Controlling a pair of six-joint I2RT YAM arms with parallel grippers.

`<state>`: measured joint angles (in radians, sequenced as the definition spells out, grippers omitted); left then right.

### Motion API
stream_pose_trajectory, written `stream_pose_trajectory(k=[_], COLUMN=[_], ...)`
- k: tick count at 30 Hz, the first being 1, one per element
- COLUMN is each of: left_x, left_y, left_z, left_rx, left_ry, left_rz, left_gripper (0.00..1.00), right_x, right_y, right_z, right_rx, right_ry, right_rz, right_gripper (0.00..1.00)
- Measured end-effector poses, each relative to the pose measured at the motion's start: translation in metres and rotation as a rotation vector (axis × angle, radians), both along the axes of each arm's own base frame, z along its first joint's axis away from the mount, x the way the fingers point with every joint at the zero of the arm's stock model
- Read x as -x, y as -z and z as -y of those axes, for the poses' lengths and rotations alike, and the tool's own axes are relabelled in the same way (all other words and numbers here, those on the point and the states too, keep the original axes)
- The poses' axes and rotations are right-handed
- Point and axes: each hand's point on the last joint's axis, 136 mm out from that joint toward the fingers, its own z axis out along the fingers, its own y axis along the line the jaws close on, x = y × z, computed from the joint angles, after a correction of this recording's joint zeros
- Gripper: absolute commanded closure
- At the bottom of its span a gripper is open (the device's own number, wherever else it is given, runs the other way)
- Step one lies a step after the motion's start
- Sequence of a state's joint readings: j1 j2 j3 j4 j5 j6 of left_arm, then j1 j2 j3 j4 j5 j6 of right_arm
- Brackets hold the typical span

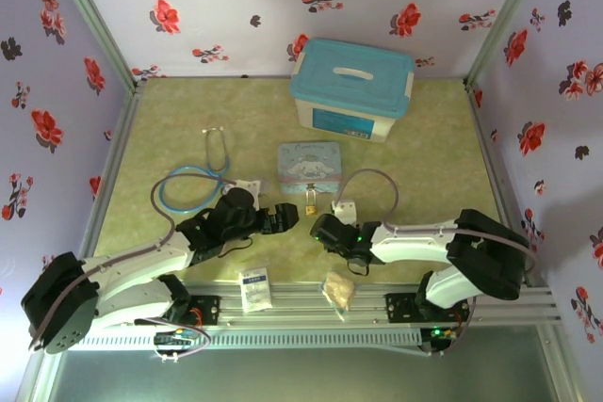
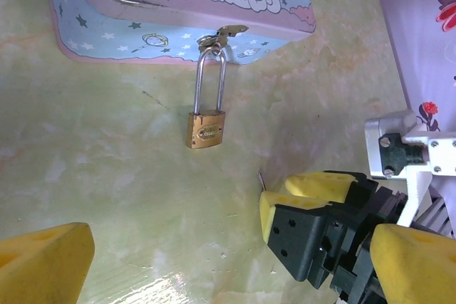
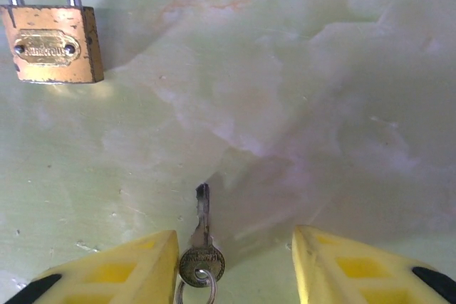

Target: Unlock the padlock with the key

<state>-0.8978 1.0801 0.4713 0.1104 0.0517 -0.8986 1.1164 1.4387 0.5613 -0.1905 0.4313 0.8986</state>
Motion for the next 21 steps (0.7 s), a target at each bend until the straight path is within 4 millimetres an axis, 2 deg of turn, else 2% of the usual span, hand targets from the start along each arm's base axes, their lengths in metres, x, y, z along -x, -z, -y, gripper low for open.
stream_pose_trajectory(k=[11,16,21], left_x=[-0.001,-0.003,-0.004], left_y=[0.002,0.003,0.005], left_z=[0.002,0.000,-0.001], left_rx=[0.006,0.004,0.002], left_ry=[-0.010,-0.023,-0.036], left_rz=[-0.012,-0.008,-0.009], left_gripper=[0.00,0.00,0.00], right_x=[0.004,0.005,0.006], right_y=[0.001,0.002,0.001], right_z=[-0.004,-0.008,-0.010], right_rx=[0.050,0.061,0.054], right_ry=[-0.003,0.007,0.009], right_rz=[0.034,0.043,0.045], right_gripper=[0.66,0.81,0.86])
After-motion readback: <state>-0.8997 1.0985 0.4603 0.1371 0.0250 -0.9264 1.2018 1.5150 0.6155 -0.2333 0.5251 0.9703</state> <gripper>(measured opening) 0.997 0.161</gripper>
